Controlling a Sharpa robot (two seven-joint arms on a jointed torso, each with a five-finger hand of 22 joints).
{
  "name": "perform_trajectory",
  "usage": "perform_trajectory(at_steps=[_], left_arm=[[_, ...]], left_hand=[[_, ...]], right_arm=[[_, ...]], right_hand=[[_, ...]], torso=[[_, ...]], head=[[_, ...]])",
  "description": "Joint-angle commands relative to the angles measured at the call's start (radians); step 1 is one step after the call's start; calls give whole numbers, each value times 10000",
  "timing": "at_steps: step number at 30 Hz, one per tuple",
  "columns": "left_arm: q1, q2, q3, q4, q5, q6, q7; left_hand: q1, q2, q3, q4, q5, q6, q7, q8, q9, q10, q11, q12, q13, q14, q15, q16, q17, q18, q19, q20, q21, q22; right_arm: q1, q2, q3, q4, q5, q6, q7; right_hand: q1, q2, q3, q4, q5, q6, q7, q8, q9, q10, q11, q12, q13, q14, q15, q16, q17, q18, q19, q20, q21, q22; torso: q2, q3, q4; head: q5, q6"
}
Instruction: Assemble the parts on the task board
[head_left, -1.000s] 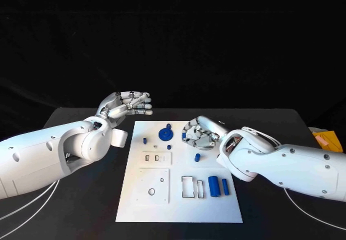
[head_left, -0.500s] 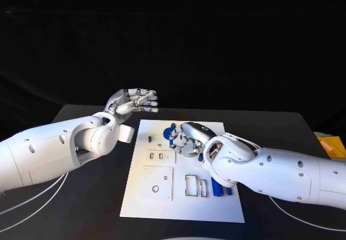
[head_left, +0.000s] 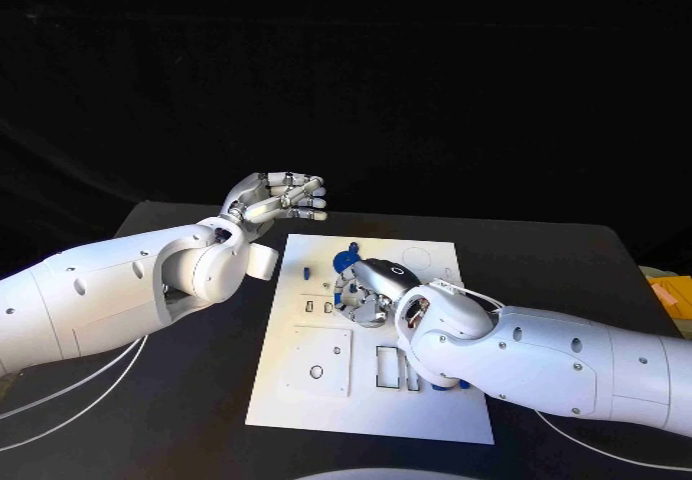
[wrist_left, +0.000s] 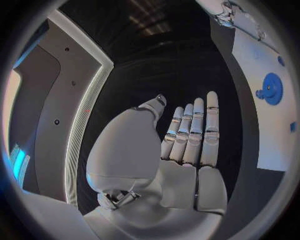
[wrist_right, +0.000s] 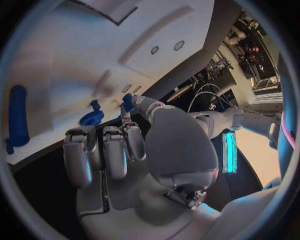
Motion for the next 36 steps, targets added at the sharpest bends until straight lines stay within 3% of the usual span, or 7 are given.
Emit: perform_trajectory(at_steps=[1, 13, 24, 32, 36], left_arm=[[6, 25, 6, 33, -50, 201, 38], [7, 12, 6, 69, -50, 253, 7], [8, -18, 6, 89, -50, 297, -33], [8, -40, 6, 102, -50, 321, -61], [8, -49, 6, 101, -50, 338, -75]], left_hand=[[-34, 85, 9, 35, 10, 89, 267, 44, 9, 76, 13, 35, 14, 71, 6, 13, 15, 127, 56, -30, 34, 0], [-44, 83, 7, 45, 11, 92, 271, 42, 10, 79, 15, 29, 10, 75, 6, 12, 22, 124, 59, -33, 38, 0], [-54, 83, 4, 56, 10, 93, 274, 39, 10, 79, 17, 23, 7, 76, 7, 10, 27, 122, 60, -34, 40, -1], [-54, 83, 4, 56, 10, 93, 274, 39, 10, 79, 17, 23, 7, 76, 7, 10, 27, 122, 60, -34, 40, -1], [-62, 82, 1, 65, 11, 91, 277, 36, 9, 77, 20, 17, 4, 75, 8, 7, 31, 121, 60, -35, 42, -1]], right_arm=[[-65, 73, -5, -52, -501, 286, -176], [-204, 257, -22, -239, -652, 356, -188], [-227, 310, -25, -261, -675, 410, -178], [-248, 351, -26, -309, -692, 444, -216], [-250, 358, -26, -324, -725, 477, -261]], right_hand=[[-117, -17, -6, 34, 47, 57, -17, 492, 415, -52, 35, -16, 781, 1062, 10, 43, 2635, -151, 934, -33, -30, 2385], [-151, -50, -26, 42, 23, 47, -8, 505, 416, -58, 44, -22, 776, 1062, 20, 43, 2635, -146, 926, -24, -45, 2367], [-172, -100, -43, 37, -6, 9, 6, 503, 409, -75, 56, -35, 763, 1062, 30, 43, 2635, -144, 923, -14, -52, 2359], [-179, -290, -73, -32, -167, -160, 92, 461, 358, -179, 126, -107, 686, 1062, 85, 43, 2635, -131, 903, 32, -91, 2316], [-272, -502, -152, -17, -271, -342, 212, 378, 282, -290, 231, -182, 603, 1062, 172, 43, 2635, -124, 890, 101, -115, 2289]], torso=[[7, 6, -14], [9, 6, -9], [7, 7, -8], [15, 10, 1], [19, 10, -8]], head=[[40, -48], [111, -113], [96, -150], [92, -191], [145, -219]])
